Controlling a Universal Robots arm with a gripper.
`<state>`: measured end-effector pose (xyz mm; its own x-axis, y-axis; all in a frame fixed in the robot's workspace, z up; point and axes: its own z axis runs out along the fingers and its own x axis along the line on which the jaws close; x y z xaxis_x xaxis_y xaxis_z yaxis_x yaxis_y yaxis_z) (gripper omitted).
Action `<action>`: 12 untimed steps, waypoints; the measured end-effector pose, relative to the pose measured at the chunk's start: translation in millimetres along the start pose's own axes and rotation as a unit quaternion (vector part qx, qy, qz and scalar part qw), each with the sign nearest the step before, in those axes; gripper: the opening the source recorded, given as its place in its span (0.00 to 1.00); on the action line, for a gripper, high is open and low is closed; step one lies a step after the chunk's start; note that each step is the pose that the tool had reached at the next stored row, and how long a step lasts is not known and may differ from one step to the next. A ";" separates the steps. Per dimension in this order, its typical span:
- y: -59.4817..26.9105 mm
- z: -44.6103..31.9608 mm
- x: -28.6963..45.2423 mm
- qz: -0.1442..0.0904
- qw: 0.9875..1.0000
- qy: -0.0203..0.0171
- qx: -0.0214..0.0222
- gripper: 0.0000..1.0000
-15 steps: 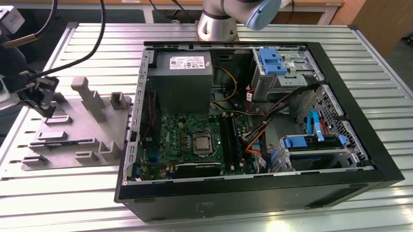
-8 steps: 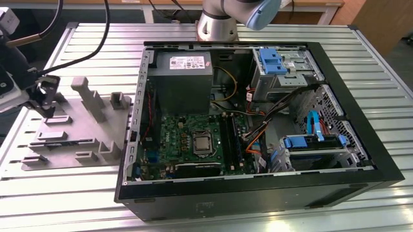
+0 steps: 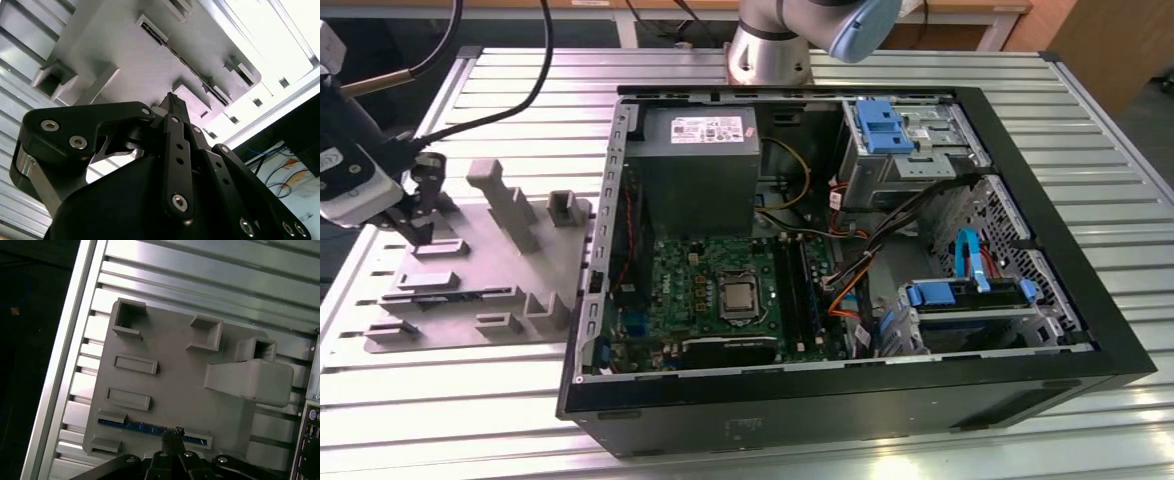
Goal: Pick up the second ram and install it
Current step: 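Pick up the second ram and move it above second insertion slot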
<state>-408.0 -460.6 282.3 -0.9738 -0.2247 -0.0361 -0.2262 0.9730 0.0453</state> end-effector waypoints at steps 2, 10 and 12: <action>0.0 1.0 0.0 -0.018 1.000 0.001 -0.001 0.11; -0.2 5.4 0.2 -0.090 0.996 0.004 -0.003 0.11; -0.3 6.5 0.2 -0.109 0.994 0.005 -0.004 0.11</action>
<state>-408.0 -460.6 275.8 -0.9019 -0.4305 -0.0361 -0.4318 0.9008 0.0453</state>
